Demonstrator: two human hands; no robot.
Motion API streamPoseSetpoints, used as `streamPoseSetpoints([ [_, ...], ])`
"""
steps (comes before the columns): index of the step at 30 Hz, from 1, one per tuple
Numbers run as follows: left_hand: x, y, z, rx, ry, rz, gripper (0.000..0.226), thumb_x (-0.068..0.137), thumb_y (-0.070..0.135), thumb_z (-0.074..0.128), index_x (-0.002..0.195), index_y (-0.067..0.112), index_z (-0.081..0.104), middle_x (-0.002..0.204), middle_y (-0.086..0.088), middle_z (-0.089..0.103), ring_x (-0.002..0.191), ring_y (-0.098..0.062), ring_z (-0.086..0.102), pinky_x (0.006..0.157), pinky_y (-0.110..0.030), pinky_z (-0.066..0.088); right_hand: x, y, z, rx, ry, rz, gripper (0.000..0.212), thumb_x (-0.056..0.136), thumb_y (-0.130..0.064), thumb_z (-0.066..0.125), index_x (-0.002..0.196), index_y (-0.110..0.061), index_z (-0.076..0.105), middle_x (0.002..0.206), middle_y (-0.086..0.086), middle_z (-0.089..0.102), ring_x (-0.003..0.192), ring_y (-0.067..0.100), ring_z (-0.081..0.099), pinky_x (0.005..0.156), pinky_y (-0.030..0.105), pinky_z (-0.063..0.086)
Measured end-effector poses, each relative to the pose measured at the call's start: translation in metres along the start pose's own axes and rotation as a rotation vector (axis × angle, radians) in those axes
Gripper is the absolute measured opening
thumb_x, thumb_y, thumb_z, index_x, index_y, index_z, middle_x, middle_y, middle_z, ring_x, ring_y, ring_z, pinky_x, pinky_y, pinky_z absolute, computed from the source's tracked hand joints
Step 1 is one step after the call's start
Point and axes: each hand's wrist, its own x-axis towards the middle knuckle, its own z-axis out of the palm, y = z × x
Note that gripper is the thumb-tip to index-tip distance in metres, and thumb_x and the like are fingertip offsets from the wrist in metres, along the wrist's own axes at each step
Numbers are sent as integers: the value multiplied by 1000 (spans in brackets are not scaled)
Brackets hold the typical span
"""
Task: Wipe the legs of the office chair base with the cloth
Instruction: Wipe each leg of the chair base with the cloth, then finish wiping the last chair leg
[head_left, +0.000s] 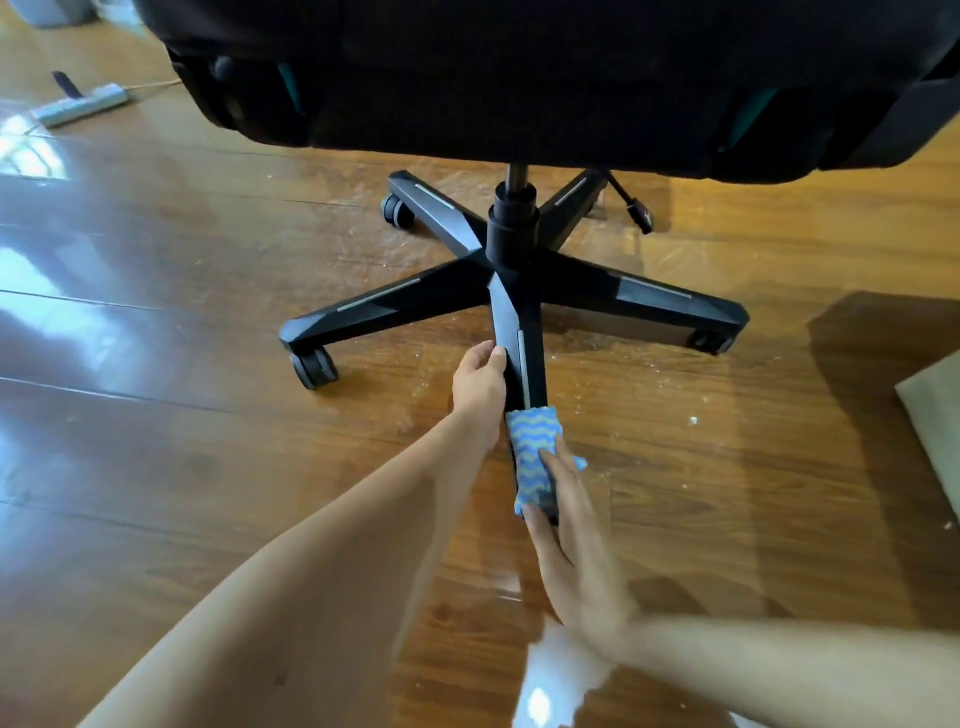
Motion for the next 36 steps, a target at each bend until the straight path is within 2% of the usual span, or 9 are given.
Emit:
streamPoseSetpoints([
  [2,3,-2,0,0,-11,15,36,109,36,55,143,27,62,136,-4,69,125,-30,65,108,-44,54,33,-6,3,13,71,90,56,104,-49,41,157,-39,24,160,-20,33,141,13,45,110,42,44],
  [7,16,0,-9,70,-55,20,28,105,39,59,132,33,64,130,-6,73,105,-24,69,102,-47,60,127,-32,-2,95,183,224,45,108,-34,38,153,-27,36,127,-13,58,117,14,56,88,26,36],
  [14,12,-4,-7,64,-40,20,28,110,37,53,137,33,57,117,0,68,99,-15,68,87,-34,59,237,-38,-2,179,307,338,42,106,-29,40,146,-18,47,132,11,61,118,29,59,86,32,40],
  [20,-9,30,-21,321,-5,-74,32,105,33,63,135,22,65,120,-1,68,99,-23,66,85,-34,55,189,-71,5,36,367,325,39,104,-22,44,140,-23,58,131,1,65,117,21,60,88,27,40],
  [25,-62,70,-70,281,18,-241,36,98,12,52,130,7,67,128,-15,72,115,-35,70,99,-40,58,127,-139,-3,386,1,466,28,103,-14,48,123,-15,68,115,2,74,105,21,70,86,32,53],
  [28,-130,94,-123,5,90,-330,47,73,16,53,118,8,64,100,-11,70,80,-30,68,63,-32,56,95,-208,-14,626,-192,685,34,102,-10,43,128,-5,64,120,14,71,105,33,66,77,37,54],
  [30,-175,114,-158,-127,52,-405,52,67,24,59,115,3,65,86,-7,63,67,-24,63,59,-26,46,77,-258,-19,724,-342,820,39,104,-19,43,134,-1,60,130,17,68,115,36,66,94,44,55],
  [34,-265,161,-226,-341,-44,-408,68,73,47,76,133,15,70,118,-2,80,110,-22,76,93,-36,54,39,-353,-13,651,-667,839,40,101,-25,57,133,-2,62,126,19,70,117,33,68,103,48,52],
  [36,-311,180,-257,-398,12,-389,59,85,42,79,136,12,69,124,-10,79,112,-26,76,84,-32,61,19,-390,2,544,-731,788,38,97,-8,59,133,4,57,128,24,66,115,38,68,100,49,54],
])
